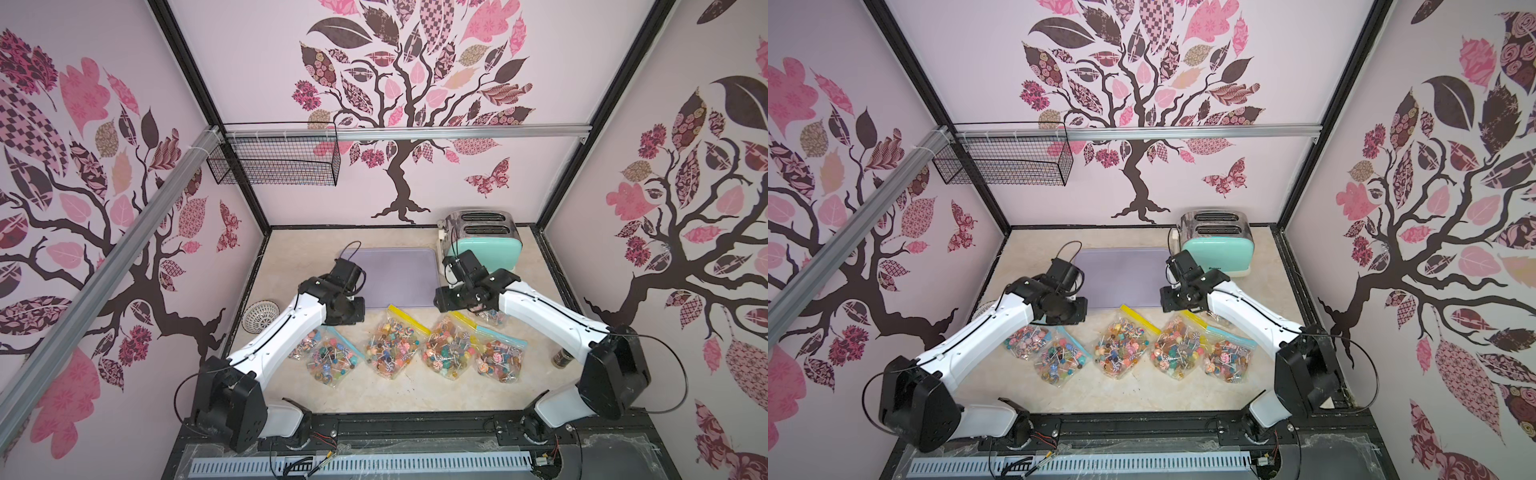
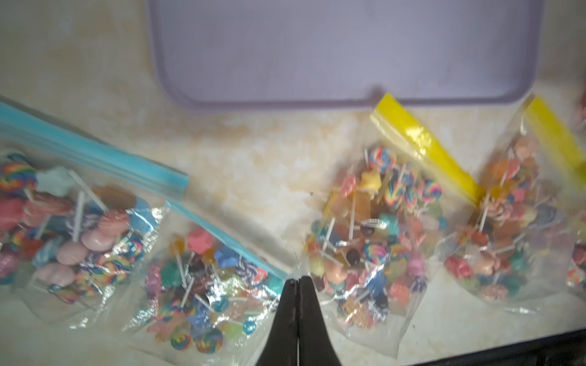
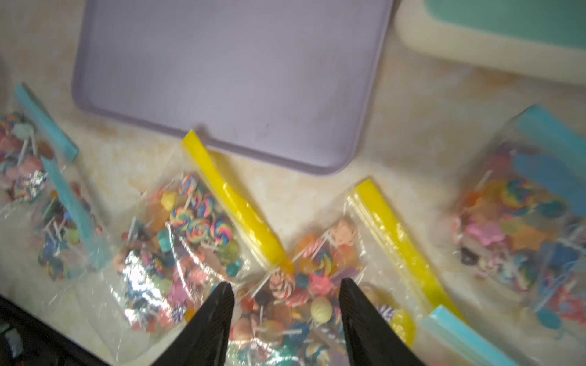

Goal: Pour candies out of the ziploc bag
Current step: Adjust the tray at the center of the board, then adjust the ziploc bag at the center of the board.

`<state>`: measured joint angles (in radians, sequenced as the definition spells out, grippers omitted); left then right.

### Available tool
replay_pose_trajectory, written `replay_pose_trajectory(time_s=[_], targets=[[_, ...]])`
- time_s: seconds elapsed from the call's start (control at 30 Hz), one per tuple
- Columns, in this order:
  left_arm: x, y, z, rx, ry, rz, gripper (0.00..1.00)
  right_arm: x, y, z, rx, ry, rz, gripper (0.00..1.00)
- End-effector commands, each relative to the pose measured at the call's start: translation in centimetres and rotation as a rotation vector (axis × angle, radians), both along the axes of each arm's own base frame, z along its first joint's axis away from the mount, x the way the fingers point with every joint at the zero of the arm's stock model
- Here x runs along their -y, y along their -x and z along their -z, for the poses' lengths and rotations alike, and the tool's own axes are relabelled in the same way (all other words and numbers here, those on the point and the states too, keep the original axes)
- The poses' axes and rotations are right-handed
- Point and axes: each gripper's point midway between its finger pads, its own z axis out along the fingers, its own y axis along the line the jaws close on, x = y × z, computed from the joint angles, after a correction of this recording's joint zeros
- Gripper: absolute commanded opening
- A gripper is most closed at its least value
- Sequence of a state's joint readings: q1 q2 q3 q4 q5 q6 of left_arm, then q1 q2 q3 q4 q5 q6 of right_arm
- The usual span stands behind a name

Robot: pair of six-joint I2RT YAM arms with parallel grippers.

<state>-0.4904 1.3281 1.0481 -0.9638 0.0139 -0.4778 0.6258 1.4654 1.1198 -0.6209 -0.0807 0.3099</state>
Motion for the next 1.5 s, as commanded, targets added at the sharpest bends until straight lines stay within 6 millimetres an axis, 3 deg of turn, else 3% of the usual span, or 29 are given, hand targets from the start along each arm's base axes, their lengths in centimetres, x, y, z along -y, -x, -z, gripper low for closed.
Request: replay_pose_trajectory(time_s=[0.0, 0.17, 0.37, 0.57, 0.93, 1.13, 1.3, 1.47], targets=[[-0.4, 3.1, 1.4, -0.045, 0.035, -0.104, 0.0, -2.1, 5.4, 0.0, -0.039, -0.036, -0.146, 0.57], [0.7, 7.1, 3.7, -0.136, 0.047, -0.08, 0.0, -2.4, 8.4, 1.1, -0.081, -0.1, -0.161, 0.43], [2.7, 9.2, 6.1, -0.2, 0.073, -0.061, 0.0, -2.5, 10.1, 2.7, -0.134, -0.129, -0.189, 0.32], [4.1, 8.9, 8.3, -0.223, 0.126, -0.085, 0.0, -3.0, 11.0, 5.0, -0.186, -0.092, -0.228, 0.16], [6.5, 5.7, 8.9, -0.117, 0.229, -0.128, 0.0, -6.8, 12.7, 8.3, -0.266, -0.061, -0.321, 0.11], [4.8, 4.6, 10.6, -0.099, 0.143, -0.199, 0.0, -8.7, 12.7, 9.6, -0.288, -0.071, -0.333, 0.1], [1.4, 3.5, 11.5, -0.095, 0.085, -0.308, 0.0, -9.6, 12.4, 10.2, -0.292, -0.08, -0.323, 0.1], [-1.6, 2.0, 10.8, -0.052, 0.008, -0.353, 0.0, -9.9, 11.6, 10.2, -0.271, -0.076, -0.293, 0.1]])
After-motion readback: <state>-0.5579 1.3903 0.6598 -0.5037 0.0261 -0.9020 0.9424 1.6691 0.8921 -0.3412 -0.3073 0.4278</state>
